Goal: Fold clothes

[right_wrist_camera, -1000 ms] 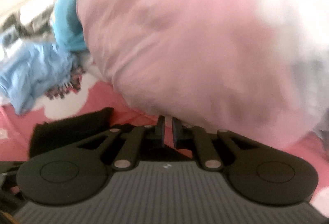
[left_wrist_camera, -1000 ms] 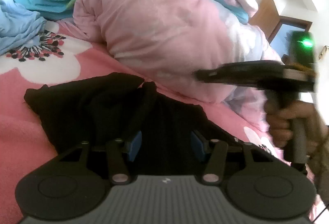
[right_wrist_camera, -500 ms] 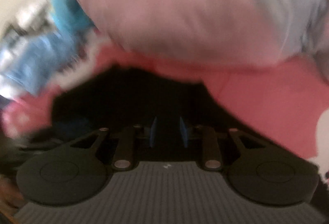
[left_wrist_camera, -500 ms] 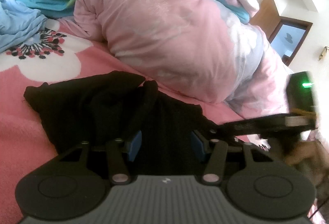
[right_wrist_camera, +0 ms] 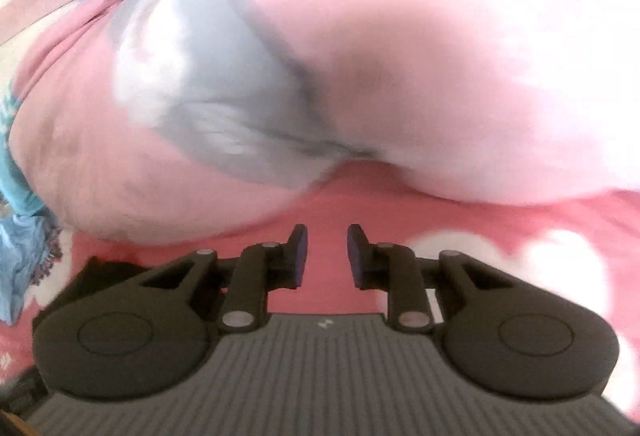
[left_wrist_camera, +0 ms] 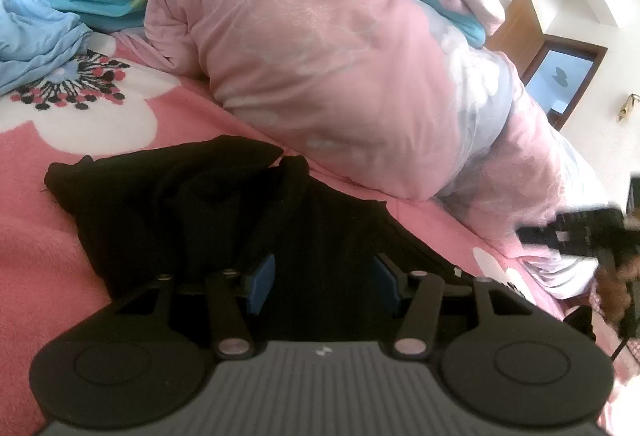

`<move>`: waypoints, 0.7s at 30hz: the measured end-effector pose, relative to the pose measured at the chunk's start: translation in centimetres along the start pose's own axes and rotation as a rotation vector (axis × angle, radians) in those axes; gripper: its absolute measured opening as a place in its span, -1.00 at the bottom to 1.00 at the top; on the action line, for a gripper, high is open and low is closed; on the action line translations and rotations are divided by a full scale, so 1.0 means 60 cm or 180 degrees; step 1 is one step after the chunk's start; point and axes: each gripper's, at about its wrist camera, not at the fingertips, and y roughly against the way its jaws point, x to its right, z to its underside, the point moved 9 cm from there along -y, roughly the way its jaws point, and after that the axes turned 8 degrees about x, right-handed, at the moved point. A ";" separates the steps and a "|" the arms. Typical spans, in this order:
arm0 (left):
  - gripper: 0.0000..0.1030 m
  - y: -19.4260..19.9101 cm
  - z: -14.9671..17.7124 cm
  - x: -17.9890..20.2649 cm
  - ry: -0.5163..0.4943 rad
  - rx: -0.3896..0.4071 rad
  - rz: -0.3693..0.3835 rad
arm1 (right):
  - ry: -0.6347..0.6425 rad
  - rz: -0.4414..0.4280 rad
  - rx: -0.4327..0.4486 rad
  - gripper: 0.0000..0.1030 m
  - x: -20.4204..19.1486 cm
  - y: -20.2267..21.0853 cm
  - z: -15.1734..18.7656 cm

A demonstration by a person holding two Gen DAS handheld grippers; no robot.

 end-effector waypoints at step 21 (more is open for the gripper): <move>0.08 0.000 0.000 -0.001 0.0009 -0.0005 0.0004 | 0.0495 0.0155 -0.0891 -0.59 0.017 -0.063 0.102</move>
